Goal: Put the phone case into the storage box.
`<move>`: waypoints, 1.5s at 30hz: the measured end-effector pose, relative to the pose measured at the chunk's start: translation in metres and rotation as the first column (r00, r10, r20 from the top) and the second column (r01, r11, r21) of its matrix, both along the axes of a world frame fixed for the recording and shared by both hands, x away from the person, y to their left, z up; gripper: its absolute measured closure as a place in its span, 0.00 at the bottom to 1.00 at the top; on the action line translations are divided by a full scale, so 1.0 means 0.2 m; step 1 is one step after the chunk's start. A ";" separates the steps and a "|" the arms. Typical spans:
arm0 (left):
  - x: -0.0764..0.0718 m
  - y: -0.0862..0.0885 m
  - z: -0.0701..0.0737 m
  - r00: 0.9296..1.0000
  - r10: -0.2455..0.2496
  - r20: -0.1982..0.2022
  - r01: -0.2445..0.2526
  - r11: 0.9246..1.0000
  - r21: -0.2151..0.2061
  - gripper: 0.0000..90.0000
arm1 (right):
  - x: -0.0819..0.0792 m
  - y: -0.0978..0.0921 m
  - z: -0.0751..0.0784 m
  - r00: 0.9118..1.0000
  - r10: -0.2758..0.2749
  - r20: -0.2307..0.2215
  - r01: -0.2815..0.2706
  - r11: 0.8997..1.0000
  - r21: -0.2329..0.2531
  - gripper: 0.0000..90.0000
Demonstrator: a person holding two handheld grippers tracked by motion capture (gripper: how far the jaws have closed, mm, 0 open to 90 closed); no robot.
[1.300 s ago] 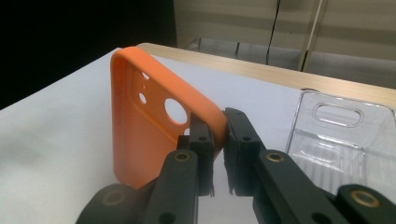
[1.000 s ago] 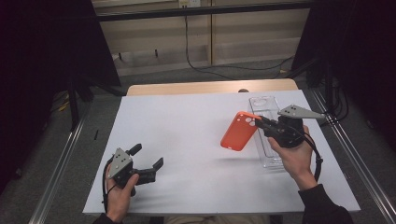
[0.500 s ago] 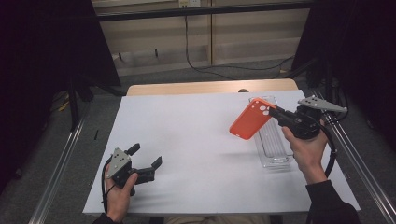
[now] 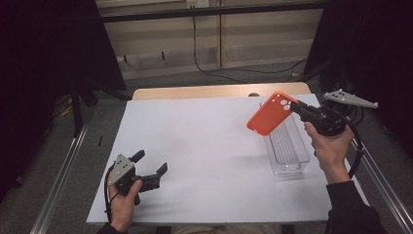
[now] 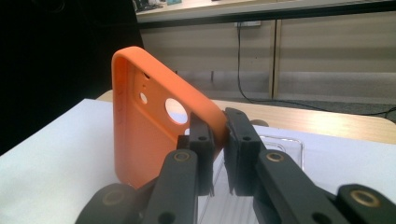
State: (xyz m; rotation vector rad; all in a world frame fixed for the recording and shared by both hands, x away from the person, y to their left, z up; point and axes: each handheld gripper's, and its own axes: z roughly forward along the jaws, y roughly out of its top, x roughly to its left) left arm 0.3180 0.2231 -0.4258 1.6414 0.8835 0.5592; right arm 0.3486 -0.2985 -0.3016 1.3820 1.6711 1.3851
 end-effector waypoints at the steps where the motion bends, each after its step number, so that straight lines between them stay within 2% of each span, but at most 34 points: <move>1: 0.00 0.00 0.00 1.000 0.002 0.001 -0.002 1.000 0.002 0.04 | 0.01 0.00 0.00 1.000 -0.003 0.002 0.003 1.000 -0.002 0.91; 5: 0.00 0.00 0.00 1.000 -0.003 0.000 0.003 1.000 0.016 0.04 | 0.02 -0.02 0.02 1.000 -0.016 0.004 0.016 1.000 -0.017 0.91; 7: 0.00 0.00 0.00 1.000 -0.004 -0.004 0.004 1.000 0.004 0.04 | 0.04 -0.03 0.02 1.000 -0.023 0.004 0.023 1.000 -0.020 0.91; 9: 0.00 0.00 0.01 1.000 -0.002 0.013 0.001 0.999 0.035 0.04 | 0.05 -0.03 0.02 0.999 -0.033 0.000 0.033 0.999 -0.024 0.91; 11: -0.01 0.00 0.01 1.000 -0.005 0.010 0.005 1.000 0.023 0.04 | 0.07 -0.04 0.02 0.999 -0.040 -0.004 0.040 0.999 -0.026 0.91; 13: -0.01 0.00 0.01 1.000 -0.009 0.008 0.009 0.999 0.036 0.04 | 0.08 -0.05 0.01 0.999 -0.050 -0.009 0.050 0.998 -0.027 0.91; 27: -0.01 -0.01 0.01 1.000 -0.011 -0.004 0.011 0.999 0.034 0.04 | 0.19 -0.10 0.04 0.995 -0.093 -0.022 0.091 0.993 -0.080 0.91; 32: -0.01 0.00 0.00 1.000 -0.011 -0.004 0.011 0.999 0.038 0.04 | 0.23 -0.14 0.04 0.994 -0.107 -0.025 0.105 0.991 -0.084 0.91; 37: -0.01 0.00 0.00 1.000 -0.011 -0.005 0.012 0.999 0.046 0.04 | 0.28 -0.15 0.03 0.993 -0.117 -0.030 0.114 0.989 -0.093 0.91; 45: -0.01 0.00 0.01 1.000 -0.002 -0.003 0.002 0.999 0.037 0.04 | 0.37 -0.16 0.00 0.991 -0.124 -0.052 0.116 0.985 -0.128 0.91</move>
